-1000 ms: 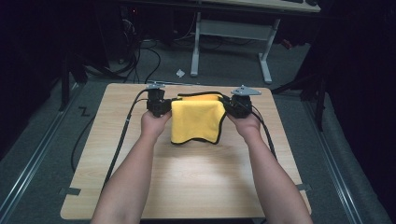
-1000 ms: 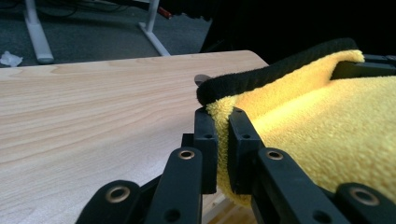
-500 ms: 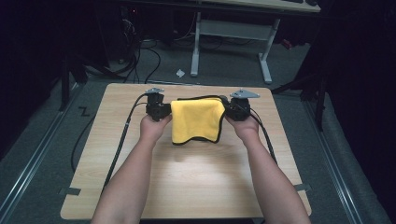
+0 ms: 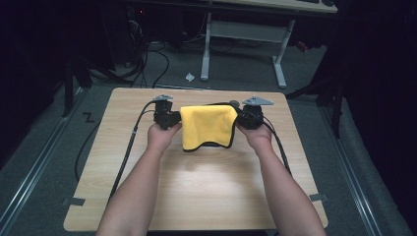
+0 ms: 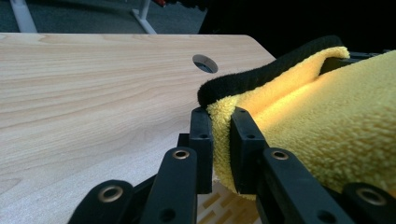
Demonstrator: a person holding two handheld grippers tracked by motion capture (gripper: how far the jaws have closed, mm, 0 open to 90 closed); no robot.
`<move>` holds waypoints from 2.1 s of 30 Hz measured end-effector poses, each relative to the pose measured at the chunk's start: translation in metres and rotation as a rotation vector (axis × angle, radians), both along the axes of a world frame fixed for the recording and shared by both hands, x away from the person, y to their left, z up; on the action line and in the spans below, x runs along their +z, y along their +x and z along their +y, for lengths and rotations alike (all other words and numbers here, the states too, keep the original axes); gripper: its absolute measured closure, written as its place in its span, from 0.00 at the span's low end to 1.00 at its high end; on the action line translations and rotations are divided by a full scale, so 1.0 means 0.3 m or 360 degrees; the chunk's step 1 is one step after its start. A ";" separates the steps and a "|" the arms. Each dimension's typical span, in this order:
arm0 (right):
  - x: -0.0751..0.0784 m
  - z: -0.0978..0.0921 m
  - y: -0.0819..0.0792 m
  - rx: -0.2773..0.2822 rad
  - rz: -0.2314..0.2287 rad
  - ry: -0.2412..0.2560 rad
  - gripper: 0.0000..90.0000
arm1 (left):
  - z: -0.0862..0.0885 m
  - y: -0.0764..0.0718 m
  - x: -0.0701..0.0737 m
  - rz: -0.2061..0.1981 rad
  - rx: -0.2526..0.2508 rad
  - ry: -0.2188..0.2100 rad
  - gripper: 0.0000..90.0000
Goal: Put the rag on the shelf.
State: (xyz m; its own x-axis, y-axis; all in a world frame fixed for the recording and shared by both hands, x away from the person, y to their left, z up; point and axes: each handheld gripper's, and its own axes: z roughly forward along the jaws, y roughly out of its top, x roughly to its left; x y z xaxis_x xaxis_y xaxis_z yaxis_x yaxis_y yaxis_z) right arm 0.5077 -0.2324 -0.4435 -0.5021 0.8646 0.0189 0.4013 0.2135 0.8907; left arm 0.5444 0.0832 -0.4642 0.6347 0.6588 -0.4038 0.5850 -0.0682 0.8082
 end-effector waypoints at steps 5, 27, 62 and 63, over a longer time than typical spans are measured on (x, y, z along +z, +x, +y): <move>0.000 0.000 0.002 -0.0007 0.0018 0.0019 0.87 | 0.005 0.001 0.000 0.0013 0.0011 0.0000 0.86; 0.024 -0.079 0.017 -0.0170 0.0017 0.0002 0.61 | 0.083 -0.002 0.040 -0.0056 0.0199 0.0104 0.68; 0.086 -0.137 -0.361 -0.0193 -0.0157 -0.0197 0.57 | 0.262 -0.390 0.041 -0.0286 0.0286 0.0226 0.54; 0.085 -0.134 -0.374 -0.0179 -0.0138 -0.0216 0.57 | 0.267 -0.406 0.032 -0.0283 0.0280 0.0219 0.54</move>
